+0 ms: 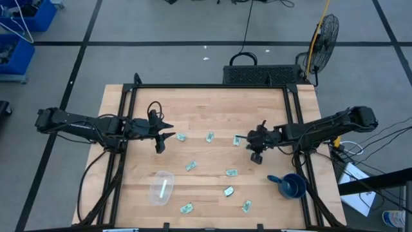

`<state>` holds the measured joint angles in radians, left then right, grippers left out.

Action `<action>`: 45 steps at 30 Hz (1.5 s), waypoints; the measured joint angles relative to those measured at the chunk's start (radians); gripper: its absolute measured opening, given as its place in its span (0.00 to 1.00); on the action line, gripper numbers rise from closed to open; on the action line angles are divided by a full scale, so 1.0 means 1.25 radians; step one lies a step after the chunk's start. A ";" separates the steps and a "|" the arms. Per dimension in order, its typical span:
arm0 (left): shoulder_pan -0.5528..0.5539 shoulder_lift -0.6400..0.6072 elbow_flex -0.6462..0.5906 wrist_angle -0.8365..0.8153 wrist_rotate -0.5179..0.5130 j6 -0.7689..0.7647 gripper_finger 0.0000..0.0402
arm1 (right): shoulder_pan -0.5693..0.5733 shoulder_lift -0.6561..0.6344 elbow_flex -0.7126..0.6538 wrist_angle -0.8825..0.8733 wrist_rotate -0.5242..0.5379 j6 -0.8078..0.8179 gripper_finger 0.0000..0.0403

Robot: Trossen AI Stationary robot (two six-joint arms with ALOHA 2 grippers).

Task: Pick and place Stevia / Truvia into bins
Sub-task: Put the stevia packet into the transparent container

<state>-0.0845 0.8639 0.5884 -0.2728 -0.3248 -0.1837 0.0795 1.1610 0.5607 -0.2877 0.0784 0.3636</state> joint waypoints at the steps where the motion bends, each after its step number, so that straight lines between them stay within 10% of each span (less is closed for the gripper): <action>1: 0.000 0.000 0.000 0.005 0.000 0.005 0.39 | 0.009 0.002 0.018 0.019 0.001 -0.014 0.02; 12: 0.052 -0.006 0.000 0.072 0.006 0.002 0.39 | 0.113 0.292 0.239 0.547 -0.003 -0.353 0.01; 26: 0.141 -0.024 0.000 -0.001 0.069 -0.028 0.39 | 0.121 0.794 0.766 0.657 -0.107 -0.465 0.01; 45: 0.139 -0.023 0.000 -0.012 0.100 -0.044 0.39 | 0.104 0.971 0.826 0.787 -0.108 -0.400 0.15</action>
<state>0.0895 0.8352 0.5880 -0.2882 -0.1997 -0.2392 0.2089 2.3749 1.5936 0.6966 -0.0563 -0.1359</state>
